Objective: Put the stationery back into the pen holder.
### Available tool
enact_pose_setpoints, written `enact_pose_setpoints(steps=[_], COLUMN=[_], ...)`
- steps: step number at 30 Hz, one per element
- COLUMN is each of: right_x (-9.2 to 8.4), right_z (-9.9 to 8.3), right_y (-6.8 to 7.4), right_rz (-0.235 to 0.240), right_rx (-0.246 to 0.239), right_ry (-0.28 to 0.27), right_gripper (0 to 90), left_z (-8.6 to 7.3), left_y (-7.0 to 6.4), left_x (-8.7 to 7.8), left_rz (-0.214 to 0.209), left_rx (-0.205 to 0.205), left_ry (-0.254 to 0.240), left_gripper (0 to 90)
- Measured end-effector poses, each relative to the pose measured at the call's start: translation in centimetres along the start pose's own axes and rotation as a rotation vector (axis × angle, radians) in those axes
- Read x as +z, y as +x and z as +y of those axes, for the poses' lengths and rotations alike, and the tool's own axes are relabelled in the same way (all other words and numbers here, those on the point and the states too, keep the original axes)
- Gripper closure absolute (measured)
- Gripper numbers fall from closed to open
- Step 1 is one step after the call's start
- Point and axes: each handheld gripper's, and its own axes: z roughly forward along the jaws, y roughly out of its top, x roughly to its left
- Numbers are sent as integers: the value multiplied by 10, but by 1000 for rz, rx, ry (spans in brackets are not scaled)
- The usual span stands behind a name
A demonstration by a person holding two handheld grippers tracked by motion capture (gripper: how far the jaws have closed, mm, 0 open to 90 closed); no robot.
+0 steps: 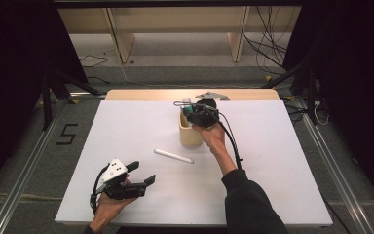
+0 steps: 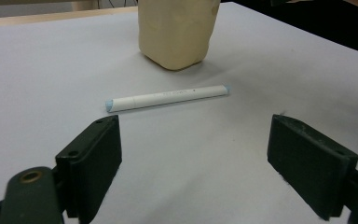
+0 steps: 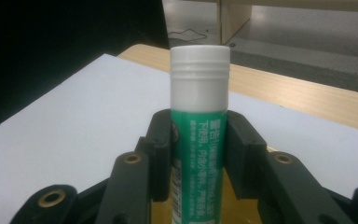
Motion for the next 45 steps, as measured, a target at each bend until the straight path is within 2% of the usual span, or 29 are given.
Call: enact_pose_setpoints(steps=[6,34,36,39,45], right_x=[4,12,12,9,-3], right_z=[-2,-7,-7,-4,3], right_y=[2,3,2,1,-1], right_rz=[-8,-9,-1,19,29], right_rx=[-5,15,16,38,46], right_ry=[23,65,70,64,44], right_gripper=[657,648,608,484,424], left_z=[0,0,-1,-1,-1], left_y=[0,-1,-1,-1,-1], left_x=[0,1,1,1,1], left_rz=[2,1,0,-2,-1], left_rx=[0,15,13,13,12], left_ry=[-4,3,4,6,6], left_gripper=[175,176,176,176,177])
